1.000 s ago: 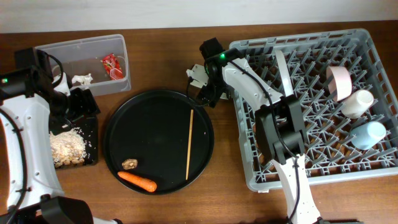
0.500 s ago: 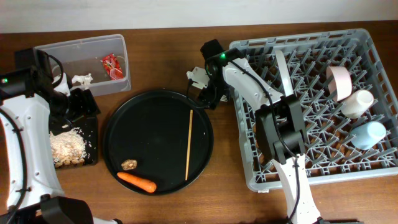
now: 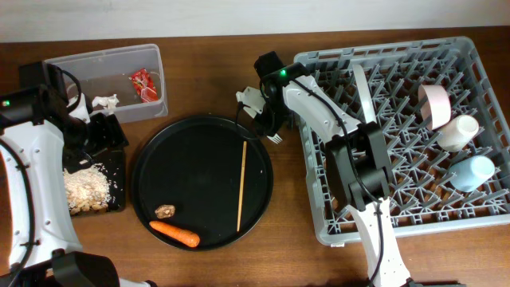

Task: Sort waste into correct bins and load items into the dishwasher rack
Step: 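Insert the fork into the rack and open the right gripper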

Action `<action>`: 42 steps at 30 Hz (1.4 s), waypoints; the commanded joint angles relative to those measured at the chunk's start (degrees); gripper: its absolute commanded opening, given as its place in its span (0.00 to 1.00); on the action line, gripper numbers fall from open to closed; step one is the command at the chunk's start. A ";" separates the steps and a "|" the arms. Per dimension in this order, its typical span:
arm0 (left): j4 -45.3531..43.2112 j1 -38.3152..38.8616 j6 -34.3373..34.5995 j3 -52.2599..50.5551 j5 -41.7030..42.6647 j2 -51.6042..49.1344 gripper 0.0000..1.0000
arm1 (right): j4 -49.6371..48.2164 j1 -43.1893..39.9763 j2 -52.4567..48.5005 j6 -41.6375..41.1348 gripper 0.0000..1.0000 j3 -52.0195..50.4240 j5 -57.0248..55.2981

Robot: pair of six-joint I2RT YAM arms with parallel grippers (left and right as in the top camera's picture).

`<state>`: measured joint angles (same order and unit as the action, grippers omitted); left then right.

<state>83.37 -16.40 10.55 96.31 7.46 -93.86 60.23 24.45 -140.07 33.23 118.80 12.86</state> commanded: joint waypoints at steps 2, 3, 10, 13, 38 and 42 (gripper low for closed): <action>0.09 0.26 -0.09 0.04 0.20 0.33 0.80 | -0.57 0.39 -2.95 -4.46 0.43 -0.63 0.46; 0.09 0.26 -0.09 0.04 0.20 0.33 0.80 | -0.68 0.42 -3.50 -4.90 0.43 -0.63 0.44; 0.09 0.26 -0.09 0.04 0.22 0.33 0.80 | -0.90 0.39 -3.78 -7.08 0.27 -0.63 -1.05; 0.09 0.26 -0.09 0.04 0.20 0.33 0.80 | -0.63 0.39 -3.76 -7.23 0.21 -0.61 -2.10; 0.04 0.26 -0.09 0.04 0.20 0.33 0.80 | 15.67 -4.17 18.34 -21.20 0.04 4.55 -5.70; -0.13 0.26 -0.09 0.04 0.20 0.33 0.80 | 23.54 -10.27 19.50 -24.39 0.04 4.52 -6.19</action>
<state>83.37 -16.40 10.55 96.31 7.46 -93.86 80.99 18.39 -121.60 12.45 122.54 7.97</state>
